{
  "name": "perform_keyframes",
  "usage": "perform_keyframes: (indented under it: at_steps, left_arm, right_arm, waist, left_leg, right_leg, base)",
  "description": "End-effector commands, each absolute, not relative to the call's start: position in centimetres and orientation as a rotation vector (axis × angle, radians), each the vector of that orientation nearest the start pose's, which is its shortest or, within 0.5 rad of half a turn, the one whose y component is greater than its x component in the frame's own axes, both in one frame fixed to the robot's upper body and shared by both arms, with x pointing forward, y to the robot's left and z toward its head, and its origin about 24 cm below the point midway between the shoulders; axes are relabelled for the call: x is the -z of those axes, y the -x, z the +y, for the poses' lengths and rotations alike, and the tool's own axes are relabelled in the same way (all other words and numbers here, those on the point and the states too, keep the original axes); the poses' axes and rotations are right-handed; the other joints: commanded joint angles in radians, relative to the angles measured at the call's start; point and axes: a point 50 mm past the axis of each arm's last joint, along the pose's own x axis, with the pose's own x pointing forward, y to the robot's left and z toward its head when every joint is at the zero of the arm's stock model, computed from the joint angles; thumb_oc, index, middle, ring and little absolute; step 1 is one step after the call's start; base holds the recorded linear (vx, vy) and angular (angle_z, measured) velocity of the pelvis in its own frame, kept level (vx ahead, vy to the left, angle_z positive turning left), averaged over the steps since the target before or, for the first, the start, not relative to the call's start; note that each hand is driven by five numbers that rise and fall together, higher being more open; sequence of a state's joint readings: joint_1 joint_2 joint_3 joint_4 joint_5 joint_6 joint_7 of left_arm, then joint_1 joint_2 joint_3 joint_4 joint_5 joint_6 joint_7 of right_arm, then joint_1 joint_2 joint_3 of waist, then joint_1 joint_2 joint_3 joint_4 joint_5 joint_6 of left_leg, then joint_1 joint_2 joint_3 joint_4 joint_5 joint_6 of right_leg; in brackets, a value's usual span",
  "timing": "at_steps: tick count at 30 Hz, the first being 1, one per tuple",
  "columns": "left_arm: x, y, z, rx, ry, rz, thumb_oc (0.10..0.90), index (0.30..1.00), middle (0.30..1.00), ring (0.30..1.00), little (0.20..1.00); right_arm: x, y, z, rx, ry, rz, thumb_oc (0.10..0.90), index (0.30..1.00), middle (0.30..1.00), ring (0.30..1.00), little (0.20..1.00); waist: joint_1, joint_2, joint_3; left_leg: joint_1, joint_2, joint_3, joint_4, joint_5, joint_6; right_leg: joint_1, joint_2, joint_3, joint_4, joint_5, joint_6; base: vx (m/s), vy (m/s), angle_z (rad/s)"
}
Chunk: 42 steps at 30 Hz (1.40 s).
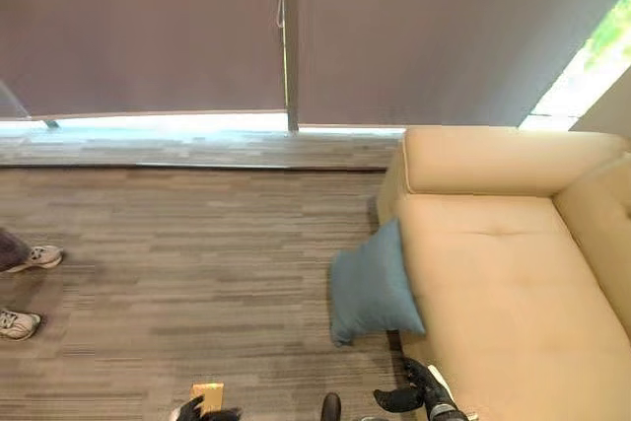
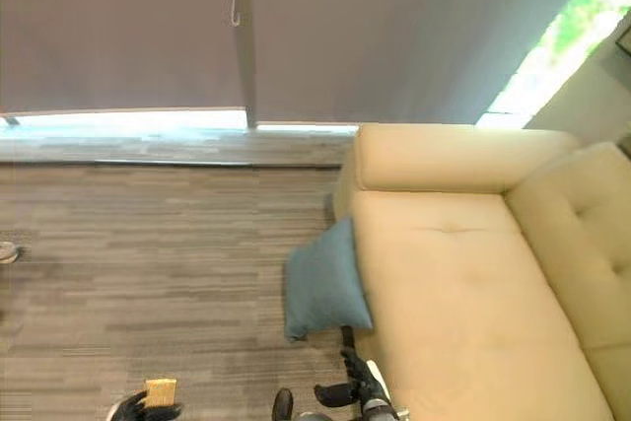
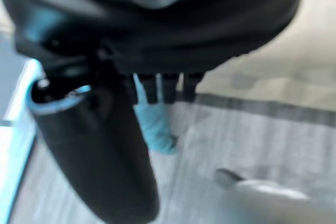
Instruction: Pick up all the scattered cushions and arrange them neatly on the sofa.
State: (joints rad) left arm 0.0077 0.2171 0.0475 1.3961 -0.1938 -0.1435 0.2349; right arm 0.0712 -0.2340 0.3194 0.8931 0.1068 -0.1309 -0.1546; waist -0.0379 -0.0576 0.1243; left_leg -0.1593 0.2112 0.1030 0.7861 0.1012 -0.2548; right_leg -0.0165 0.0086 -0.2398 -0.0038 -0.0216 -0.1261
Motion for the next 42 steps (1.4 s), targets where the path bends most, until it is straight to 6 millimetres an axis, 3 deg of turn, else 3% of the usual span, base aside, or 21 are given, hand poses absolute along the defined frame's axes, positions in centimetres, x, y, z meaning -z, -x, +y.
perform_keyframes:
  at_steps: [1,2,3,5,6,8,10,11,13,14,15,16,18,19,22,26,32,35,37,40,42]
  left_arm:
    - [16.5,-2.3,25.4,-0.487,-0.211,1.316,0.8,0.9,0.9,0.9,0.9]
    - [16.5,-2.2,25.4,-0.487,-0.212,1.316,0.8,0.9,0.9,0.9,0.9]
    - [16.7,-1.9,24.8,-0.439,-0.229,1.335,0.8,0.9,0.9,0.9,0.9]
    - [16.7,-2.2,24.8,-0.422,-0.245,1.333,0.8,0.9,0.9,0.9,0.9]
    - [16.6,-2.1,25.0,-0.413,-0.274,1.339,0.8,0.9,0.9,0.9,0.9]
    - [16.7,-1.3,24.9,-0.414,-0.269,1.369,0.8,0.9,0.9,0.9,0.9]
    - [16.6,-1.1,25.4,-0.42,-0.29,1.371,0.8,0.9,0.9,0.9,0.9]
    - [16.5,-1.0,25.6,-0.42,-0.295,1.374,0.8,0.9,0.9,0.9,0.9]
    - [16.3,-1.9,26.2,-0.392,-0.338,1.337,0.8,0.9,0.9,0.9,0.9]
    - [16.3,-1.9,26.2,-0.392,-0.338,1.337,0.8,0.9,0.9,0.9,0.9]
    - [16.1,-3.5,26.3,-0.355,-0.37,1.28,0.8,0.9,0.9,0.9,0.9]
    - [16.0,-4.4,26.4,-0.338,-0.39,1.248,0.8,0.9,0.9,0.9,0.9]
    - [15.8,-5.5,26.5,-0.328,-0.406,1.211,0.8,0.9,0.9,0.9,0.9]
    - [15.5,-6.4,26.8,-0.33,-0.416,1.178,0.8,0.9,0.9,0.9,0.9]
    - [15.0,-8.1,27.3,-0.317,-0.447,1.115,0.8,0.9,0.9,0.9,0.9]
    - [14.9,-8.2,27.3,-0.294,-0.485,1.11,0.8,0.9,0.9,0.9,0.9]
    - [15.1,-8.2,26.7,-0.207,-0.559,1.108,0.8,0.9,0.9,0.9,0.9]
    - [15.5,-8.1,25.6,-0.174,-0.548,1.115,0.8,0.9,0.9,0.9,0.9]
    - [15.7,-8.0,24.9,-0.187,-0.519,1.117,0.8,0.9,0.9,0.9,0.9]
    - [15.9,-7.4,24.5,-0.208,-0.489,1.138,0.8,0.9,0.9,0.9,0.9]
    - [16.3,-6.1,23.9,-0.213,-0.463,1.175,0.8,0.9,0.9,0.9,0.9]
  right_arm:
    - [11.6,-16.7,-20.1,0.054,0.252,0.681,0.8,0.9,0.9,0.9,0.9]
    - [11.6,-16.6,-20.1,0.054,0.252,0.681,0.8,0.9,0.9,0.9,0.9]
    - [11.6,-16.4,-20.2,0.053,0.262,0.683,0.8,0.9,0.9,0.9,0.9]
    - [11.6,-16.7,-20.3,0.049,0.285,0.679,0.8,0.9,0.9,0.9,0.9]
    - [11.9,-16.4,-20.4,0.049,0.311,0.704,0.8,0.9,0.9,0.9,0.9]
    - [12.0,-16.3,-20.5,0.046,0.302,0.711,0.8,0.9,0.9,0.9,0.9]
    - [12.6,-15.3,-20.2,0.046,0.282,0.752,0.8,0.9,0.9,0.9,0.9]
    - [13.0,-14.7,-20.3,0.052,0.277,0.785,0.8,0.9,0.9,0.9,0.9]
    - [13.5,-13.9,-21.0,0.12,0.217,0.829,0.8,0.9,0.9,0.9,0.9]
    - [13.5,-13.9,-21.0,0.12,0.217,0.829,0.8,0.9,0.9,0.9,0.9]
    - [13.3,-14.4,-21.7,0.184,0.182,0.81,0.8,0.9,0.9,0.9,0.9]
    - [13.1,-14.6,-21.9,0.221,0.154,0.802,0.8,0.9,0.9,0.9,0.9]
    - [13.1,-14.7,-22.3,0.258,0.125,0.794,0.8,0.9,0.9,0.9,0.9]
    - [13.0,-14.7,-22.5,0.282,0.104,0.792,0.8,0.9,0.9,0.9,0.9]
    - [12.9,-14.9,-22.9,0.301,0.114,0.791,0.8,0.9,0.9,0.9,0.9]
    - [12.9,-14.8,-23.0,0.307,0.133,0.79,0.8,0.9,0.9,0.9,0.9]
    - [13.1,-13.6,-23.3,0.316,0.152,0.801,0.8,0.9,0.9,0.9,0.9]
    - [12.9,-13.1,-23.8,0.331,0.165,0.793,0.8,0.9,0.9,0.9,0.9]
    - [12.3,-14.0,-24.1,0.324,0.194,0.751,0.8,0.9,0.9,0.9,0.9]
    - [12.0,-14.3,-24.0,0.309,0.201,0.735,0.8,0.9,0.9,0.9,0.9]
    - [11.9,-14.3,-24.1,0.287,0.236,0.73,0.8,0.9,0.9,0.9,0.9]
  waist:
    - [0.037,-0.055,0.056]
    - [0.039,-0.057,0.055]
    - [0.056,-0.054,0.051]
    - [0.094,-0.061,0.058]
    - [0.122,-0.076,0.065]
    - [0.132,-0.067,0.055]
    - [0.132,-0.068,0.041]
    - [0.135,-0.071,0.031]
    - [0.116,-0.073,0.016]
    - [0.117,-0.072,0.014]
    - [0.087,-0.041,0.019]
    - [0.068,-0.025,0.022]
    - [0.047,-0.005,0.031]
    - [0.026,0.008,0.043]
    - [-0.01,0.03,0.058]
    - [-0.022,0.034,0.049]
    - [-0.056,0.017,0.032]
    - [-0.085,0.016,0.032]
    - [-0.081,0.012,0.052]
    - [-0.067,0.01,0.052]
    - [-0.056,0.018,0.038]
  left_leg:
    - [-0.1,-0.061,0.104,-0.275,-0.235,0.182]
    - [-0.096,-0.065,0.107,-0.28,-0.235,0.184]
    - [-0.161,-0.062,0.093,-0.551,-0.167,0.178]
    - [-0.215,-0.061,0.034,-0.769,-0.093,0.17]
    - [-0.278,-0.06,-0.064,-0.804,-0.068,0.154]
    - [-0.248,-0.065,-0.088,-0.81,-0.054,0.151]
    - [-0.233,-0.086,-0.111,-0.773,0.004,0.154]
    - [-0.216,-0.1,-0.106,-0.759,0.019,0.168]
    - [-0.132,-0.132,-0.047,-0.765,-0.008,0.213]
    - [-0.134,-0.131,-0.047,-0.764,-0.007,0.213]
    - [-0.058,-0.138,-0.019,-0.778,-0.049,0.246]
    - [-0.023,-0.146,-0.013,-0.788,-0.07,0.257]
    - [0.009,-0.152,-0.012,-0.795,-0.084,0.266]
    - [0.042,-0.155,-0.006,-0.802,-0.097,0.268]
    - [0.106,-0.152,0.032,-0.808,-0.129,0.26]
    - [0.159,-0.146,0.072,-0.827,-0.142,0.245]
    - [0.185,-0.148,0.082,-0.764,-0.184,0.227]
    - [0.17,-0.117,0.093,-0.652,-0.21,0.199]
    - [0.118,-0.08,0.074,-0.481,-0.184,0.178]
    - [0.102,-0.086,0.029,-0.473,-0.182,0.181]
    - [0.123,-0.063,-0.028,-0.598,-0.187,0.178]
  right_leg:
    - [0.183,-0.078,-0.032,0.008,-0.188,0.136]
    - [0.184,-0.082,-0.031,0.008,-0.187,0.138]
    - [0.234,-0.078,-0.015,-0.016,-0.205,0.16]
    - [0.258,-0.082,0.005,-0.025,-0.213,0.177]
    - [0.293,-0.096,0.057,-0.022,-0.222,0.19]
    - [0.306,-0.098,0.096,-0.02,-0.223,0.202]
    - [0.305,-0.122,0.126,0.024,-0.212,0.213]
    - [0.292,-0.138,0.143,0.064,-0.188,0.225]
    - [0.193,-0.236,0.116,0.297,0.011,0.279]
    - [0.191,-0.235,0.117,0.296,0.013,0.279]
    - [0.136,-0.32,0.052,0.458,0.087,0.264]
    - [0.097,-0.326,0.054,0.51,0.095,0.256]
    - [0.033,-0.307,0.07,0.569,0.085,0.243]
    - [-0.013,-0.276,0.063,0.567,0.032,0.227]
    - [-0.05,-0.206,-0.04,0.392,-0.107,0.22]
    - [-0.078,-0.16,-0.076,0.25,-0.081,0.232]
    - [-0.005,-0.093,0.037,0.126,-0.085,0.199]
    - [0.044,-0.084,0.033,0.093,-0.105,0.17]
    - [0.062,-0.076,0.061,0.099,-0.116,0.146]
    - [0.065,-0.071,0.095,0.097,-0.122,0.145]
    - [0.07,-0.066,0.128,0.105,-0.142,0.157]
  base:
    - [0.27,0.094,0.19]
    - [0.6,0.248,0.06]
    - [0.41,0.224,0.15]
    - [0.56,0.278,0.14]
    - [0.46,0.217,-0.3]
    - [0.41,0.273,-0.91]
    - [0.51,0.384,-1.14]
    - [0.62,0.482,-0.96]
    - [0.47,0.399,-1.05]
    - [0.34,0.377,-1.14]
    - [0.33,0.368,-1.0]
    - [0.33,0.367,-0.73]
    - [0.2,0.2,-0.18]
    - [0.26,0.202,0.0]
    - [0.23,0.023,-0.19]
    - [0.13,-0.086,-0.34]
    - [0.13,-0.169,-0.34]
    - [0.04,-0.199,0.03]
    - [-0.01,-0.149,0.03]
    - [0.03,-0.004,-0.27]
    - [0.13,0.089,-0.57]
